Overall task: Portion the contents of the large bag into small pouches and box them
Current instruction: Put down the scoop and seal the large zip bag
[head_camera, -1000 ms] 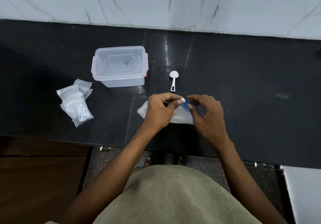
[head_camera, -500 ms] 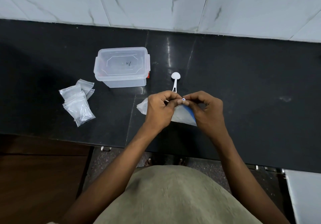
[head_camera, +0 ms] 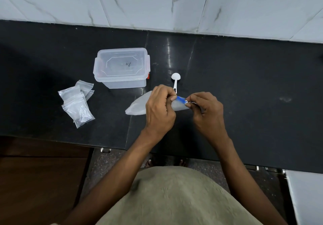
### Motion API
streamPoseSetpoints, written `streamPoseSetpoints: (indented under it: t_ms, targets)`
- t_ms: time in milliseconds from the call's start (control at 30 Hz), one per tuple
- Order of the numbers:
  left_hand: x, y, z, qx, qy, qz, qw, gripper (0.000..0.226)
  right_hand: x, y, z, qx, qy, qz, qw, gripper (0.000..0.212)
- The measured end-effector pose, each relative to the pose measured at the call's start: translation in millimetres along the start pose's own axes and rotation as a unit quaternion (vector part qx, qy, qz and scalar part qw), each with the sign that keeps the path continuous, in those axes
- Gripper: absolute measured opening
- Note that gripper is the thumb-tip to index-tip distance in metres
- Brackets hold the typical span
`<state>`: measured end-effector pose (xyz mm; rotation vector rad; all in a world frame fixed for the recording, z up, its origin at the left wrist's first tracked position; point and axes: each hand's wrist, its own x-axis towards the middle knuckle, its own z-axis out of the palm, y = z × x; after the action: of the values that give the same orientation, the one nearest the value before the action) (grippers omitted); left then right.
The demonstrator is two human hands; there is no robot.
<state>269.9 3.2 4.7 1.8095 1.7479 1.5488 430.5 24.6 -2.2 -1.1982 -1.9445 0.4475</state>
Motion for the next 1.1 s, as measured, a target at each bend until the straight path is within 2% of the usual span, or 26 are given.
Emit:
streamPoseSetpoints:
  t_ms: [200,367,467,633,700,800,867,933,1000,1100]
  targets:
    - [13,-1,-19,-0.079,0.025,-0.097,0.992,0.015,0,18,-18,-0.017,0.013,0.015,1.0,0.015]
    - [21,-21,-30,-0.165,0.057,-0.221,0.96,0.009,6,24,-37,-0.034,0.009,0.05,0.998,0.013]
    - [23,-30,-34,-0.202,0.041,-0.257,0.944,0.015,9,20,-45,0.026,-0.012,0.087,0.996,0.011]
    - [24,-37,-31,-0.25,0.037,-0.357,0.899,0.023,11,12,-47,0.142,-0.017,0.175,0.974,0.015]
    - [23,-35,-32,-0.262,0.032,-0.378,0.887,0.021,11,11,-46,0.161,-0.006,0.199,0.967,0.02]
    - [20,-27,-35,-0.325,0.027,-0.392,0.86,0.025,11,8,-46,0.162,0.0,0.225,0.961,0.016]
    - [18,-24,-36,-0.332,-0.007,-0.356,0.873,0.035,12,7,-46,0.15,0.001,0.235,0.96,0.018]
    - [15,-21,-36,-0.275,-0.039,-0.315,0.908,0.024,15,7,-47,0.13,-0.006,0.235,0.963,0.018]
    - [15,-21,-33,-0.217,-0.031,-0.306,0.926,0.018,16,8,-49,0.098,-0.029,0.233,0.967,0.013]
    - [18,-19,-30,-0.194,-0.002,-0.305,0.932,0.028,16,12,-55,0.062,-0.078,0.232,0.968,0.012]
